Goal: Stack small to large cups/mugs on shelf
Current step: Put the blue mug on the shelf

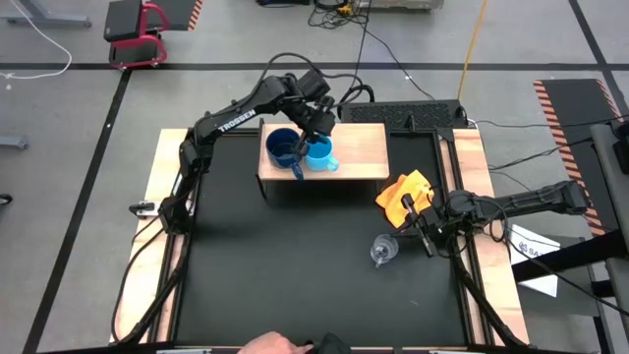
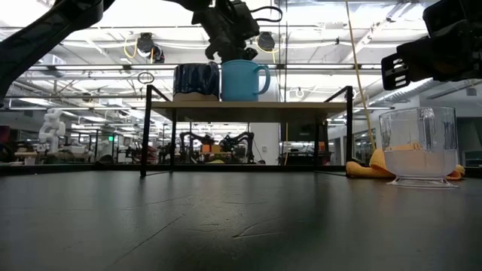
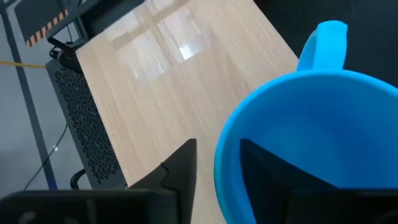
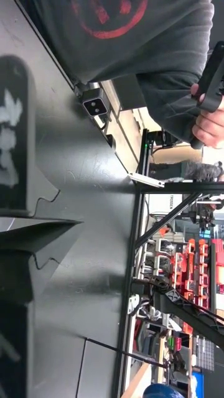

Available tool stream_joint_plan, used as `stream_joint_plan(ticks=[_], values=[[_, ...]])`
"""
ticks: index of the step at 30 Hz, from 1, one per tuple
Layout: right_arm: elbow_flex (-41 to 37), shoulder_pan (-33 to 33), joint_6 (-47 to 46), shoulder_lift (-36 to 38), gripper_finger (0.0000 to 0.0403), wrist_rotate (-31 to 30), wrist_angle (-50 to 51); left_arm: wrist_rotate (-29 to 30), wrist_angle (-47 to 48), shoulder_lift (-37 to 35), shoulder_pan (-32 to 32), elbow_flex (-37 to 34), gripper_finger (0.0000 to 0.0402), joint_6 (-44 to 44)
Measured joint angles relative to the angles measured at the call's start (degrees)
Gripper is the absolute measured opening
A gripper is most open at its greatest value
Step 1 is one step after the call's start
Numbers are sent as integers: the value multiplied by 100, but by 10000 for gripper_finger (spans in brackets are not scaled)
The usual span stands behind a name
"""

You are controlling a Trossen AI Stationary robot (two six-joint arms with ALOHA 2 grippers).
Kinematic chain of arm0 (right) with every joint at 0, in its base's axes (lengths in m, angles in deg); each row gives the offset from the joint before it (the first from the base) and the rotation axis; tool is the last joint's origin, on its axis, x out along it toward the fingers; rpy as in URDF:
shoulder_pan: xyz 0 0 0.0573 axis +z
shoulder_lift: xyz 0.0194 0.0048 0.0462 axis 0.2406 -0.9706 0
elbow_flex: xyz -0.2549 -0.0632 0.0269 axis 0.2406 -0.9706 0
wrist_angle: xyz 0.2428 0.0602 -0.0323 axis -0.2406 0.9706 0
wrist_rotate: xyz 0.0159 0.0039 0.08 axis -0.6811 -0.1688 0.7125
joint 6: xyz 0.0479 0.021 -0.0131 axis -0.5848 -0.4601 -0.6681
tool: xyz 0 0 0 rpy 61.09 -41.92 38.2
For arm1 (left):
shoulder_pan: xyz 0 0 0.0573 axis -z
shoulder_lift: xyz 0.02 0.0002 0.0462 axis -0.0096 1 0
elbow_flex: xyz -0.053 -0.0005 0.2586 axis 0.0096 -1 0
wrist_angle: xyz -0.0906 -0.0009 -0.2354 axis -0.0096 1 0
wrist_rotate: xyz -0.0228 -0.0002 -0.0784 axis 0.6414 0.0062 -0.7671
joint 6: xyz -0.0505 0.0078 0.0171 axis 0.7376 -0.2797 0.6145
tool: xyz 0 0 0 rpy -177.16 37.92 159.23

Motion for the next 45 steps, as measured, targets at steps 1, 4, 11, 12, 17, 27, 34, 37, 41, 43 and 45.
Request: stream_joint_plan(ticks=[1, 4, 11, 12, 17, 27, 34, 37, 41, 43, 45], values=[[2, 1, -2, 0, 9, 1, 0, 1, -8, 0, 0, 3, 131, 1], [0, -1, -4, 0, 9, -1, 0, 1, -20, 0, 0, 3, 147, 14], [1, 1, -9, 0, 9, -1, -2, 8, -52, -2, 0, 6, 157, 36], [1, 1, -9, 0, 9, 0, -2, 44, -52, -3, 3, 7, 157, 39], [1, 0, -9, 0, 9, -1, -2, 125, -33, -50, 25, 49, 157, 96], [1, 1, -9, -7, 9, 0, -4, 208, -211, -346, 127, 174, 157, 151], [1, 1, -35, -24, 9, 1, -4, 407, -217, -724, 146, 174, 157, 425], [1, 1, -35, -28, 9, 1, -4, 501, -252, -968, 165, 176, 157, 705], [0, 0, -36, -30, 9, 0, -4, 675, -337, -1284, 205, 176, 156, 1531], [0, -1, -37, -31, 9, 1, -4, 697, -302, -1464, 221, 176, 156, 1899], [0, 1, -39, -31, 9, 1, -4, 670, -182, -1643, 234, 176, 151, 2170]])
